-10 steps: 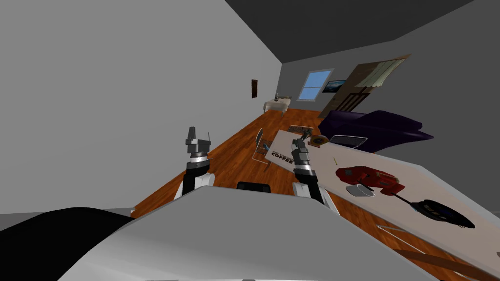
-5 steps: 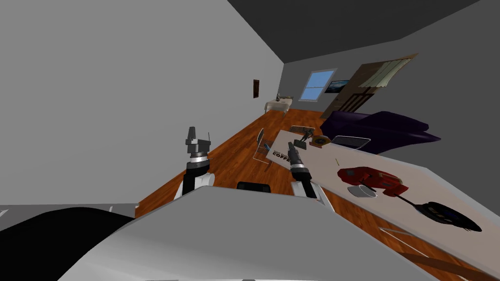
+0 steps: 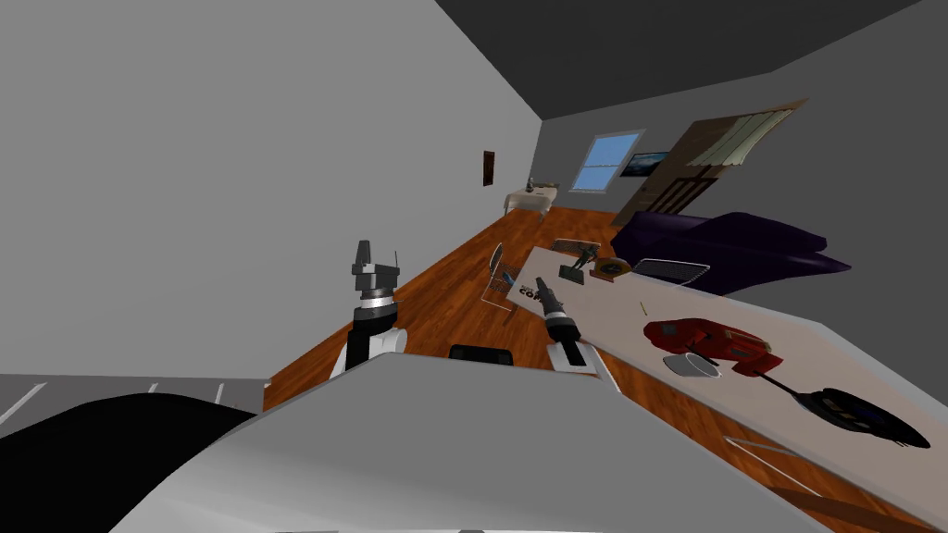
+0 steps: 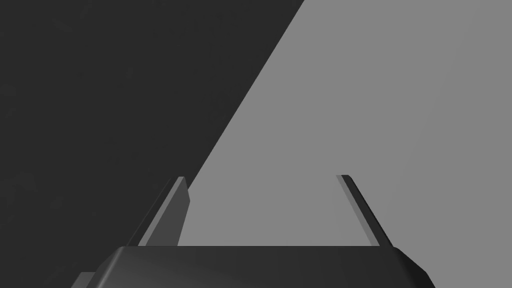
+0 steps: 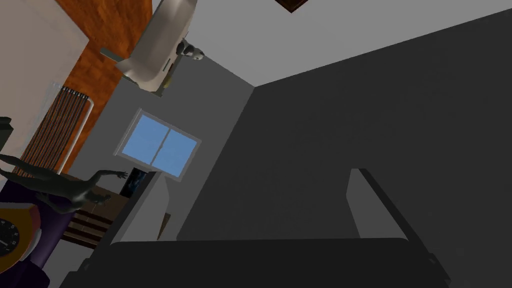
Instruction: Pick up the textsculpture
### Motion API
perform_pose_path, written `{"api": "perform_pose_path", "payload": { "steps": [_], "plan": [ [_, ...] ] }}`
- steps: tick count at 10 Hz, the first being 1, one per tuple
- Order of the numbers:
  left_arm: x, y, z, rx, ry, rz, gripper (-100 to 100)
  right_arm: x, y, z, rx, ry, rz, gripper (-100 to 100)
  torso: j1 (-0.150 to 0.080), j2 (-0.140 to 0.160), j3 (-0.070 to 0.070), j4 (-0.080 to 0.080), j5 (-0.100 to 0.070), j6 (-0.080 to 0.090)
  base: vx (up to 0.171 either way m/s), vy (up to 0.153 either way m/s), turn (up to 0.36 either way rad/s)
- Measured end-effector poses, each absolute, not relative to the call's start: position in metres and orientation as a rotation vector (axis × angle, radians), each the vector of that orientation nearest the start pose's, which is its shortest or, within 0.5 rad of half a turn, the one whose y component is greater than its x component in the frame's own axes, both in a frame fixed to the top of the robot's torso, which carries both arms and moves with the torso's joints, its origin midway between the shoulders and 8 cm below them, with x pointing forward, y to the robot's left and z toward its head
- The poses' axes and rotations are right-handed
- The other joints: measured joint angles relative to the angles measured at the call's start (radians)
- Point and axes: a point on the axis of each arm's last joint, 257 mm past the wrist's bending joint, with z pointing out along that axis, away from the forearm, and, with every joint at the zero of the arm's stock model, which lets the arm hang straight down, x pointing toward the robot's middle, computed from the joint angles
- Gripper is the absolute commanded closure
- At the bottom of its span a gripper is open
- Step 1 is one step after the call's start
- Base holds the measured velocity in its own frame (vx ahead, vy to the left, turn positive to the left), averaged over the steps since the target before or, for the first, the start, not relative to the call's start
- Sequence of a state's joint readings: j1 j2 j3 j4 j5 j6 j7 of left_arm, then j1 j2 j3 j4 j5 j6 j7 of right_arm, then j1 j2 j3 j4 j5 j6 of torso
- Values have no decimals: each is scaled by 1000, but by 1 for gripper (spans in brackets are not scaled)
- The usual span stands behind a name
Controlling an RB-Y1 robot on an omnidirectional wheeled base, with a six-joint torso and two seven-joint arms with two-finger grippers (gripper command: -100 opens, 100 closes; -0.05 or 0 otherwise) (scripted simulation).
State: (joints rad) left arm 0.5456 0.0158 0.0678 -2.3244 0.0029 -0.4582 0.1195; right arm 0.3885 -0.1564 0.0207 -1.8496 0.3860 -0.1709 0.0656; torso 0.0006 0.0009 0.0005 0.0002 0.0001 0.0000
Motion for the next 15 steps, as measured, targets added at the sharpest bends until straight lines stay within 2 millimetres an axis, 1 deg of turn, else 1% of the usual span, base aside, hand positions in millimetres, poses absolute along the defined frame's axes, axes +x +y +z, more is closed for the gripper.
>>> {"api": "perform_pose_path", "payload": {
  "steps": [1, 3, 4, 5, 6, 8, 10, 12, 14, 15],
  "plan": [
    [335, 304, 23, -715, 613, -1322, 0, 435, -275, -236, 702, 1431, 743, -100, 0, 0, 0, 0, 0, 0, -13, 12, 54],
    [335, 304, 23, -715, 613, -1322, 0, 437, -280, -260, 683, 1508, 661, -100, 0, 0, 0, 0, 0, 0, -9, 10, 31],
    [335, 304, 23, -715, 613, -1322, 0, 438, -278, -275, 673, 1553, 615, -100, 0, 0, 0, 0, 0, 0, -6, 9, 27],
    [335, 304, 23, -715, 613, -1322, 0, 439, -280, -286, 661, 1585, 575, -100, 0, -1, 0, 0, 0, 0, -3, 7, 50],
    [335, 304, 23, -715, 613, -1322, 0, 438, -282, -301, 648, 1631, 525, -100, 0, -1, 0, 0, 0, 0, -1, 3, 23],
    [335, 304, 23, -715, 613, -1322, 0, 440, -285, -323, 612, 1701, 437, -100, -1, -1, -1, 0, 0, 0, 2, 2, 36],
    [335, 304, 23, -715, 613, -1322, 0, 438, -287, -345, 576, 1771, 345, -100, -1, -1, -1, 0, 0, 0, 8, -2, 40],
    [335, 304, 23, -715, 613, -1322, 0, 433, -292, -372, 530, 1837, 252, -100, -1, -2, -1, 0, 0, 0, 11, -4, 37],
    [334, 304, 23, -715, 613, -1322, 0, 431, -294, -392, 474, 1903, 162, -100, -1, -2, -1, 0, 0, 0, 17, -10, 36],
    [334, 304, 23, -715, 613, -1322, 0, 428, -301, -403, 452, 1933, 116, -100, -2, -2, -1, 0, 0, 1, 21, -13, 45]
  ]
}}
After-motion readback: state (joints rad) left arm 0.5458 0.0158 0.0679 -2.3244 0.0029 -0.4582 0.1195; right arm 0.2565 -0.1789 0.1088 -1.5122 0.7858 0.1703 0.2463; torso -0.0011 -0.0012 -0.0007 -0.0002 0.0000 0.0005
